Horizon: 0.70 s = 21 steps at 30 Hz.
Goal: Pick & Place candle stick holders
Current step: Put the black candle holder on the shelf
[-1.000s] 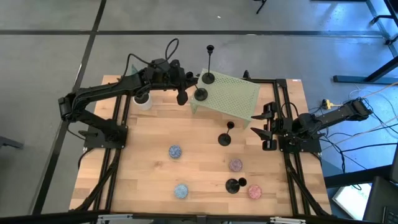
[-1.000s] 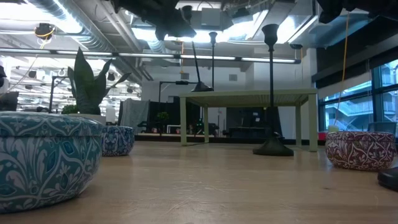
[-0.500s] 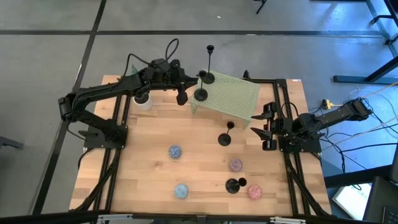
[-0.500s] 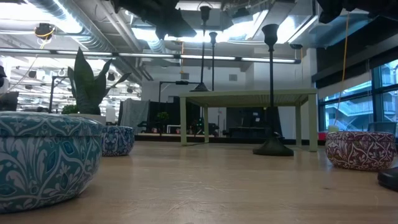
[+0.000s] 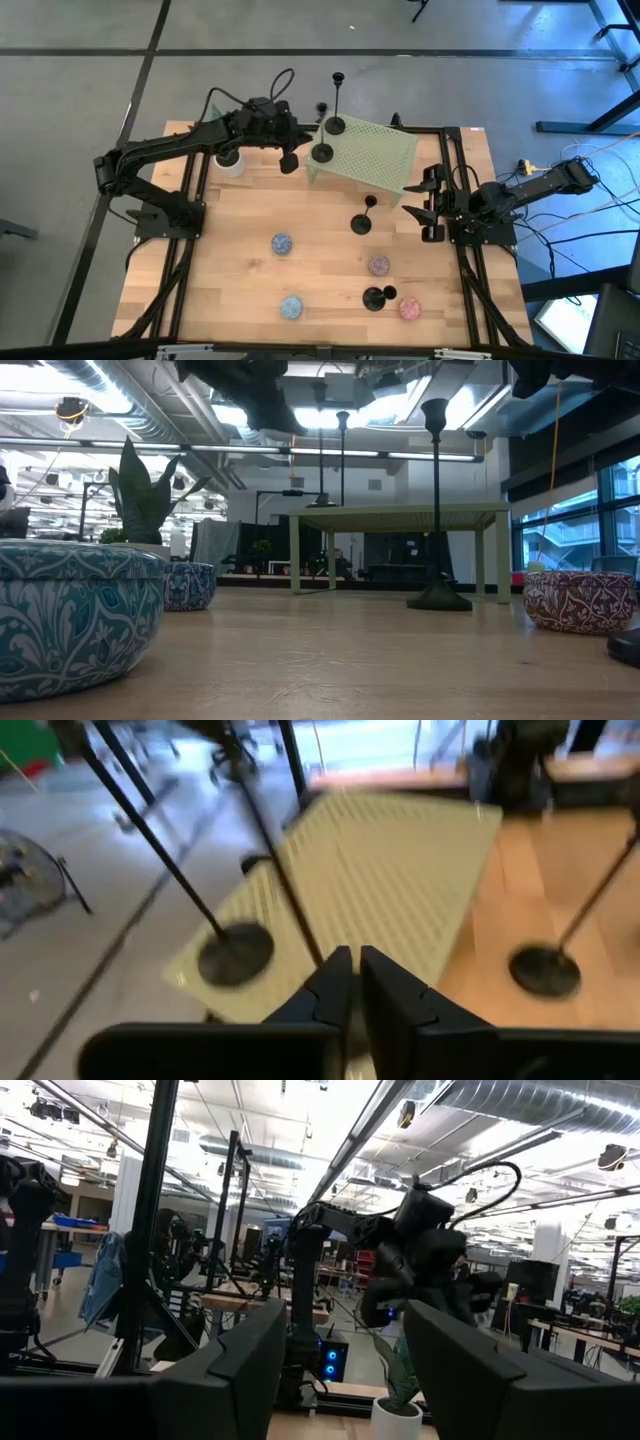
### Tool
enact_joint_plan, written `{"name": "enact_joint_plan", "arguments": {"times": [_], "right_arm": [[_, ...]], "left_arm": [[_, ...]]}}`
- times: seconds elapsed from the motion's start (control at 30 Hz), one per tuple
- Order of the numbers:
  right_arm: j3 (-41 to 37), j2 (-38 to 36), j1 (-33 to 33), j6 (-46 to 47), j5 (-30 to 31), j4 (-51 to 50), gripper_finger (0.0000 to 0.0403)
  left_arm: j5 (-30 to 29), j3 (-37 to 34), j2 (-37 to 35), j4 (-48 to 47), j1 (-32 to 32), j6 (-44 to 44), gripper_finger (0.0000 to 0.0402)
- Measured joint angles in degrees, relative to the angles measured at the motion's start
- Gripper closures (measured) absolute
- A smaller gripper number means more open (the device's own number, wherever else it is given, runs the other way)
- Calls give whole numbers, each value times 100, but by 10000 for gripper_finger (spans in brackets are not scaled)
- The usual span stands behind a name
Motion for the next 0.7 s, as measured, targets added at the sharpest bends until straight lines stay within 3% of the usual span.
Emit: {"name": "enact_joint_plan", "arguments": {"times": [0.1,0.37,0.7], "right_arm": [[1,0,1,0,1,-17,194],[1,0,0,0,2,-21,194],[1,-2,1,0,0,-45,194]], "left_arm": [[0,-85,0,-151,0,-46,398],[-28,-831,262,697,-4,-500,400],[-82,-930,934,1312,-4,-588,399]]}}
